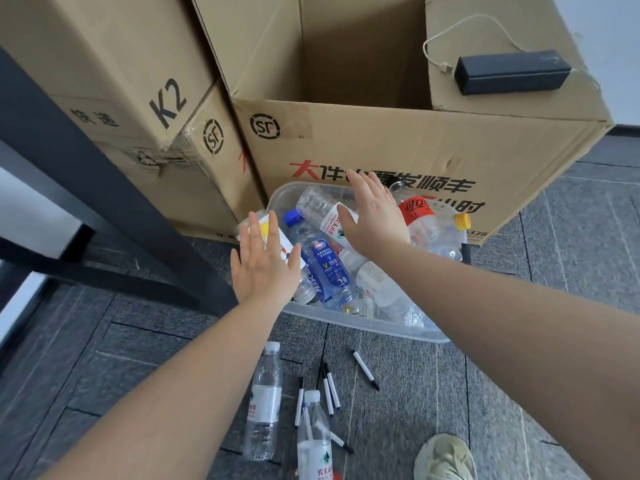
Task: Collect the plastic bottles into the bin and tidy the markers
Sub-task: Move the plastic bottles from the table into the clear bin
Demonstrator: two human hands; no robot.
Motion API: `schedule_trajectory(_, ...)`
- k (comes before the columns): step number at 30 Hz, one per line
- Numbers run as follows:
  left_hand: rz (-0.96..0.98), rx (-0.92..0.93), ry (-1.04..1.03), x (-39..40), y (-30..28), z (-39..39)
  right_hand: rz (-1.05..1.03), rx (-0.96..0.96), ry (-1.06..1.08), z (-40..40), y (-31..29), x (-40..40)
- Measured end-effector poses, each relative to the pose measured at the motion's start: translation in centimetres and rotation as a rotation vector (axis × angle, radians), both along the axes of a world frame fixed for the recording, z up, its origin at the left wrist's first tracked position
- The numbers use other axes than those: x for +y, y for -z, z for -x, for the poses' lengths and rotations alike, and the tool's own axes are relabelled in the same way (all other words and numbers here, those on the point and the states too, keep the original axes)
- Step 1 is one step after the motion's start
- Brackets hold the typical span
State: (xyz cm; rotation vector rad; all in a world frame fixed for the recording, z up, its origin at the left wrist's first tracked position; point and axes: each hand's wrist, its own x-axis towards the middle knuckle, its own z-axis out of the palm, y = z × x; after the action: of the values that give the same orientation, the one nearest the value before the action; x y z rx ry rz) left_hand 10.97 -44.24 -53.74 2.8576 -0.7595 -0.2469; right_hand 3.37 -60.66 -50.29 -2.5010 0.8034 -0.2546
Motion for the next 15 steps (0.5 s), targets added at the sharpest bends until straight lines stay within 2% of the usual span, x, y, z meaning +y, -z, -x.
schedule_trajectory(6, -0.062, -0.036, 0.01, 1.7, -1.5, 0.8, -0.024, -0.02, -0.035, 0.1, -1.8, 1.7)
schedule_trajectory(15, -0.071, -0.005, -0.004, 5.3, -4.1, 2.9, 0.046, 0.041, -0.205, 1.3, -3.3, 4.6)
